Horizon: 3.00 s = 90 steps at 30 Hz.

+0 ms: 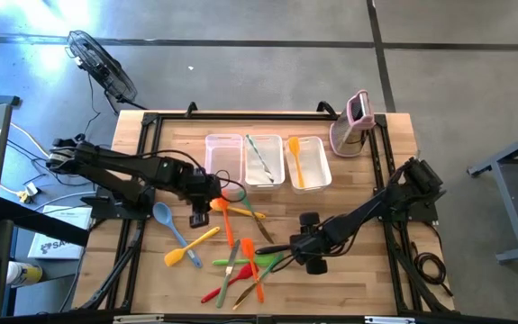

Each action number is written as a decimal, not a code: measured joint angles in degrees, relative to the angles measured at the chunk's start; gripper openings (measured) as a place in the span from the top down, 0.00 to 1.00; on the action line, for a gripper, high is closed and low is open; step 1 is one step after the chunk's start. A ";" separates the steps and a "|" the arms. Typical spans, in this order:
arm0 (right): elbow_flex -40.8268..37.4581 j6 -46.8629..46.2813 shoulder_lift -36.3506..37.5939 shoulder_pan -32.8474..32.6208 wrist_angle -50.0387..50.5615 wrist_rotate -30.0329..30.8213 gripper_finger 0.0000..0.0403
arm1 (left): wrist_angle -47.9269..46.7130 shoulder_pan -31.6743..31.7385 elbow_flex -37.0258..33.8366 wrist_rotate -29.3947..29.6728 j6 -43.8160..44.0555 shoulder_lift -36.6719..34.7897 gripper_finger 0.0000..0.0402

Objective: Pick & Place Kitchen Items
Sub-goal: Put the black serving spoon into the transparent bin

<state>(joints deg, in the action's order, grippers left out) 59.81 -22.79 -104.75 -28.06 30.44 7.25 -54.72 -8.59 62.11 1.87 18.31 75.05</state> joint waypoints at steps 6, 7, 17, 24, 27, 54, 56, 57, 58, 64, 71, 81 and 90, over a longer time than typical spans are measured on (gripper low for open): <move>0.31 -0.64 -3.28 0.42 0.22 -2.23 0.54 | 0.09 -3.13 0.00 0.15 0.26 0.00 0.70; 0.31 -1.06 -3.41 0.46 0.24 -2.28 0.54 | 0.09 -3.80 0.00 0.17 0.56 0.00 0.70; 0.29 -5.14 -3.32 2.95 2.70 -2.23 0.74 | 0.12 -10.73 0.00 0.18 4.65 0.00 0.70; 0.29 -6.71 -3.21 4.20 3.23 -2.69 0.93 | 0.64 -14.58 0.00 1.81 6.52 0.02 0.70; 0.29 -8.69 -3.21 4.27 3.34 -2.69 0.93 | 0.69 -15.62 0.00 3.09 6.57 0.02 0.70; -0.36 -19.49 3.05 -3.83 27.60 -12.36 0.94 | 1.14 -15.79 0.00 13.55 7.06 0.04 0.70; -0.35 -20.92 3.84 -4.41 29.32 -12.14 0.94 | 1.14 -15.79 0.00 15.15 7.05 0.04 0.70; -0.35 -21.65 4.56 -4.73 29.79 -11.64 0.94 | 1.22 -15.79 0.00 15.82 7.05 0.04 0.70; -0.33 -22.50 5.43 -5.03 30.07 -10.85 0.94 | 1.32 -15.79 0.00 16.50 7.05 0.04 0.70; 0.07 -26.77 12.25 -6.57 31.82 -5.62 0.94 | 6.17 -15.79 0.00 19.28 1.63 0.04 0.70; 5.40 -27.65 18.72 -9.26 33.93 7.52 0.94 | 17.98 -15.80 0.00 23.47 -10.75 0.04 0.70; 13.55 -5.77 19.37 -11.12 19.05 28.35 0.95 | 40.40 -15.77 0.00 23.51 -25.07 0.04 0.70; 13.77 17.70 19.37 -10.81 -1.85 35.62 0.95 | 57.40 -15.75 0.00 7.09 -28.45 0.04 0.70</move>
<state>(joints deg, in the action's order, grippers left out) 73.58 -5.09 -85.38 -38.87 28.59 42.87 2.68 -24.34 62.11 8.96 -10.14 75.09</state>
